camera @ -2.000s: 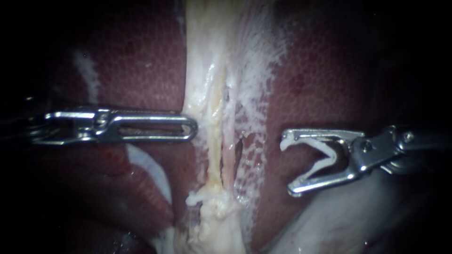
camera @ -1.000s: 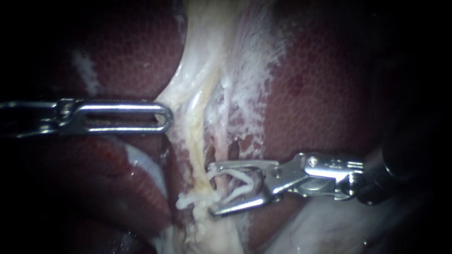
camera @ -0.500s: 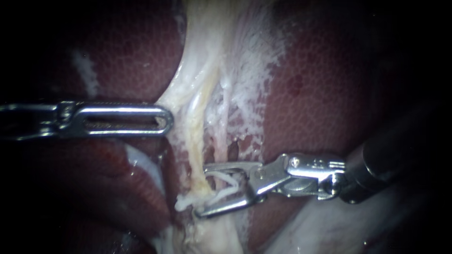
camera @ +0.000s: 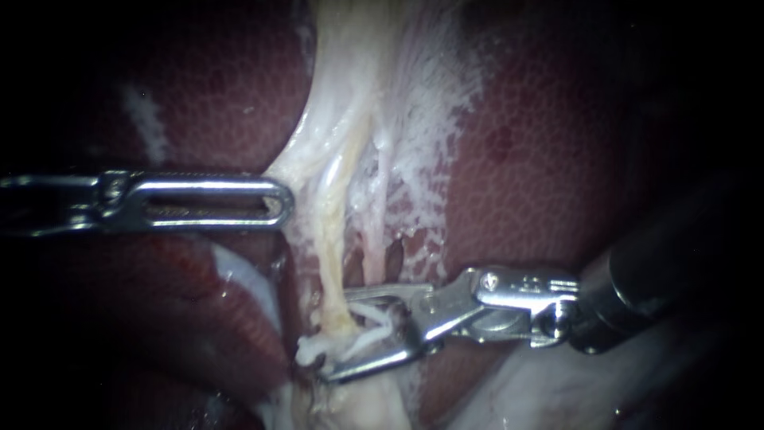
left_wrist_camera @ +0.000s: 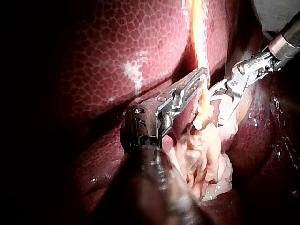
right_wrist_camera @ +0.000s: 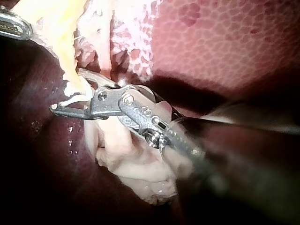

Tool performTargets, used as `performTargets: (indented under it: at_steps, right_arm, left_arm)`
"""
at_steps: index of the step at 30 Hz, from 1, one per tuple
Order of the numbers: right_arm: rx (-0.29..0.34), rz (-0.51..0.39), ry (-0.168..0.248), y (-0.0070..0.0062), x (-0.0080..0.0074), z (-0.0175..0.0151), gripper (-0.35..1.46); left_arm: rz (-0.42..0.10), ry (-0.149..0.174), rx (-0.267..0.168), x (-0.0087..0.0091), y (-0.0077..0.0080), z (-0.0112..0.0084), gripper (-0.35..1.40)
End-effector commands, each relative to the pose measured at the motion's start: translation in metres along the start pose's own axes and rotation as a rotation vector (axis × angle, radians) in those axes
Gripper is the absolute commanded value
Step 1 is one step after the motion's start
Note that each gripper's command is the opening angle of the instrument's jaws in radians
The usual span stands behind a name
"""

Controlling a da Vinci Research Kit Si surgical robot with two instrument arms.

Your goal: Clipping second clip left tube

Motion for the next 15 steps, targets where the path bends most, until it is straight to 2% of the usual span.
performTargets:
  at_steps: [1,9,15]
  right_arm:
    - [0.002,-0.001,-0.002,0.0002,-0.0002,0.0004,0.57]
    - [0.022,0.017,-0.005,0.0007,-0.0003,0.0022,0.53]
    - [0.021,0.022,-0.005,0.0009,-0.0005,0.0023,0.52]
  left_arm:
    - [0.001,0.000,0.000,0.0000,0.0000,0.0000,-0.35]
    - [0.002,-0.001,-0.002,0.0002,0.0000,0.0002,-0.35]
    - [0.002,-0.001,-0.002,0.0002,0.0000,0.0002,-0.35]
